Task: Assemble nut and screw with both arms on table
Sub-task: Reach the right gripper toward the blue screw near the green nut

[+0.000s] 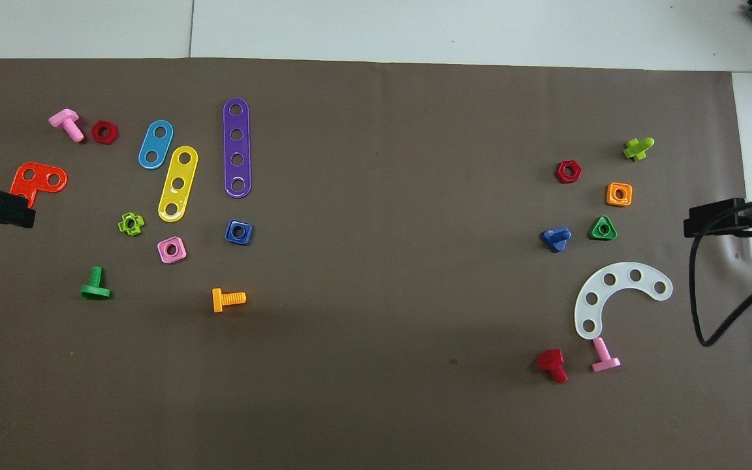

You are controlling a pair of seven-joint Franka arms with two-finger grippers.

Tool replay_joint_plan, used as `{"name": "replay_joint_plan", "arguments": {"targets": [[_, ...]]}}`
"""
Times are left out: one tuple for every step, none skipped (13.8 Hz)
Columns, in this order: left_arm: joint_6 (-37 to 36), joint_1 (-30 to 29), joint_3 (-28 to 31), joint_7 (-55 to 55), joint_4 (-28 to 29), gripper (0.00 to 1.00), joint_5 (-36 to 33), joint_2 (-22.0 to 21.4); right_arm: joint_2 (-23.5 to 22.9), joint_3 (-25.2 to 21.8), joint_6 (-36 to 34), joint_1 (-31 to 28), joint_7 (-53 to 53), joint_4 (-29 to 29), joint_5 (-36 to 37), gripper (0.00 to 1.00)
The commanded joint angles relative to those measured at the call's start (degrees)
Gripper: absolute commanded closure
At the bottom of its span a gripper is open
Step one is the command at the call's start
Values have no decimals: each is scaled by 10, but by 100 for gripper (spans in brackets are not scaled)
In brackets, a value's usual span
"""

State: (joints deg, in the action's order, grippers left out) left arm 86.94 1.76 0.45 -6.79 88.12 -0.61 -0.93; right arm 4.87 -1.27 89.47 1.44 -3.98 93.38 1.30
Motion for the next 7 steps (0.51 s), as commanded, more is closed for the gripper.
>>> {"name": "replay_joint_plan", "arguments": {"targets": [[-4, -6, -4, 3, 14, 0, -2, -14, 8, 1, 9, -3, 14, 8, -4, 0], [-4, -6, -4, 3, 14, 0, -2, -14, 8, 1, 7, -3, 13, 8, -5, 0], [-4, -6, -4, 4, 14, 0, -2, -14, 8, 1, 4, -2, 12, 8, -5, 0], [-4, -6, -5, 4, 14, 0, -2, -14, 8, 1, 5, -3, 9, 8, -5, 0], [-4, -6, -5, 4, 15, 0, -2, -14, 8, 1, 7, -3, 9, 10, -5, 0], [-4, -6, -4, 3, 14, 0, -2, -14, 9, 1, 8, -3, 10, 12, -5, 0], [-4, -6, -5, 3, 14, 0, -2, -14, 9, 1, 9, -3, 13, 15, -5, 0]]}}
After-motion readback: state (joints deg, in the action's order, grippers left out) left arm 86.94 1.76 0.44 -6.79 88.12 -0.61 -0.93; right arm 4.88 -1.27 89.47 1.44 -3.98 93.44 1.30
